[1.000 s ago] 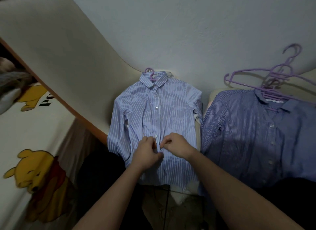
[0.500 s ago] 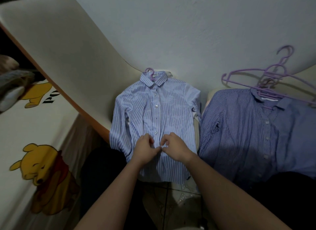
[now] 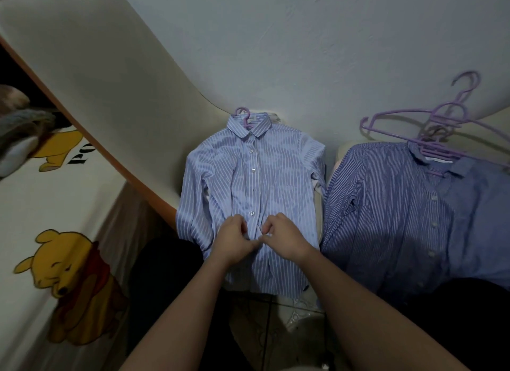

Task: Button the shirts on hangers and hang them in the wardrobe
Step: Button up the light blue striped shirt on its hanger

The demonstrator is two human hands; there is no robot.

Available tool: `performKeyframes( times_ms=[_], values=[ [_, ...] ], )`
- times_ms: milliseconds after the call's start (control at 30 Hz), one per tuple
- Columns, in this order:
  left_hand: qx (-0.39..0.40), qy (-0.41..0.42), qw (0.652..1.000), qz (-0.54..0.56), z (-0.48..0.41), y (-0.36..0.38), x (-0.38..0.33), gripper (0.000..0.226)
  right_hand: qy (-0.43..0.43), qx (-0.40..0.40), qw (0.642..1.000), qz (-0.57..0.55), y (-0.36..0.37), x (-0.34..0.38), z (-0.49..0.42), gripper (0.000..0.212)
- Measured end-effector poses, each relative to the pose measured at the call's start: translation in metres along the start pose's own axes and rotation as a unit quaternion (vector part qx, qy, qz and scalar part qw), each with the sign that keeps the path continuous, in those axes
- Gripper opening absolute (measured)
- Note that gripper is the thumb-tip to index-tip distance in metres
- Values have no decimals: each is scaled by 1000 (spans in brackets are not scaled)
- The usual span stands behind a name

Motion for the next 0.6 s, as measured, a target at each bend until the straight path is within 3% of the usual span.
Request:
performKeyframes(
  times_ms=[400, 600],
  values=[
    [-51, -27, 997, -45, 22, -21, -3, 25, -21, -2, 1000, 4, 4, 5, 9, 10],
    [-21, -66, 996, -47, 23, -21, 2, 17, 16, -12, 1000, 18, 10, 10, 11, 11]
  ],
)
Point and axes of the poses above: each hand's wrist, its own z-axis away from the middle knuckle, its own y-axis out of the palm, x = y × z, the point moved 6 cm from there along -z, towards the middle knuckle, and after that the axes turned 7 degrees about -z, right-handed, at the moved point
